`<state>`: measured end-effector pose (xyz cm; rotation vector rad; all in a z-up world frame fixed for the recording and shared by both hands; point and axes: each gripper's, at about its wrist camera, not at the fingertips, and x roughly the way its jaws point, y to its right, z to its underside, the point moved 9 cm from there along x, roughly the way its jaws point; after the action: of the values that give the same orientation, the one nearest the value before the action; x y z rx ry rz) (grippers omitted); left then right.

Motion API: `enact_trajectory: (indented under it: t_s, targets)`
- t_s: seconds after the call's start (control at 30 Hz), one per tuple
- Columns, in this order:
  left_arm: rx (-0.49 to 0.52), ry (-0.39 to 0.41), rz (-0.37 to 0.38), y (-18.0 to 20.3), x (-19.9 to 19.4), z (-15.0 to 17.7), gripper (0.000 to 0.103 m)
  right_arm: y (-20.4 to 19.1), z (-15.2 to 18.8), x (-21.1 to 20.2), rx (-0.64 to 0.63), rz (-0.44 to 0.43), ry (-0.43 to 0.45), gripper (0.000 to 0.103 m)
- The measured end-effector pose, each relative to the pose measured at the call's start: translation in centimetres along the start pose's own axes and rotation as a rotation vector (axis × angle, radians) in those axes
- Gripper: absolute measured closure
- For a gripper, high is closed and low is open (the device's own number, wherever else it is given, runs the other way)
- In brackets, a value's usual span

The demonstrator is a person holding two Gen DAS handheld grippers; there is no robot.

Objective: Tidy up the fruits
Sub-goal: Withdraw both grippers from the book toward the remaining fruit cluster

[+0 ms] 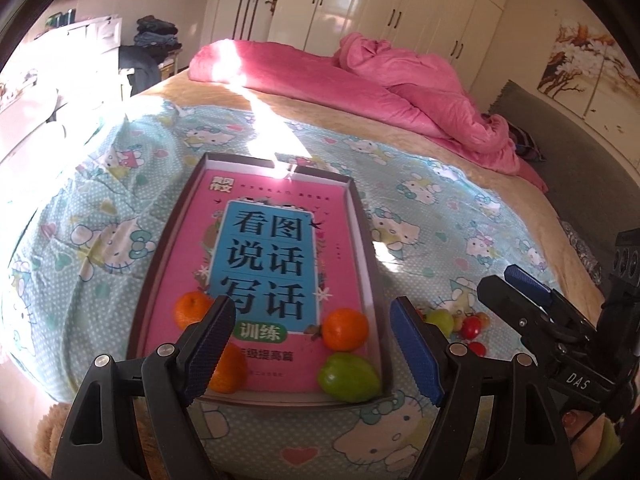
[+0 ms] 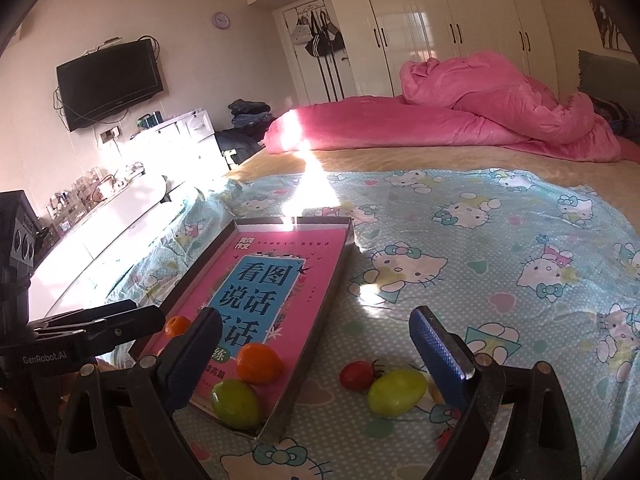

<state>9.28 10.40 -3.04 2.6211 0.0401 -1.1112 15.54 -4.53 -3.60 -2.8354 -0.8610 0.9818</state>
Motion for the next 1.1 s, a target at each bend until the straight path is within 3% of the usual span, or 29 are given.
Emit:
enact_trajectory:
  t_s: [0.7,1.1]
  targets:
    - [0.079,-0.022,0.052,6.0,-0.2,0.0,0.022,5.1,-0.7,-4.0,0.109,0.055,0.045,0.003]
    - [0.09,-0.034,0.085,7.9,0.4,-0.3,0.022,11.5,0.0,-6.0,0.236,0.13,0.049,0.003]
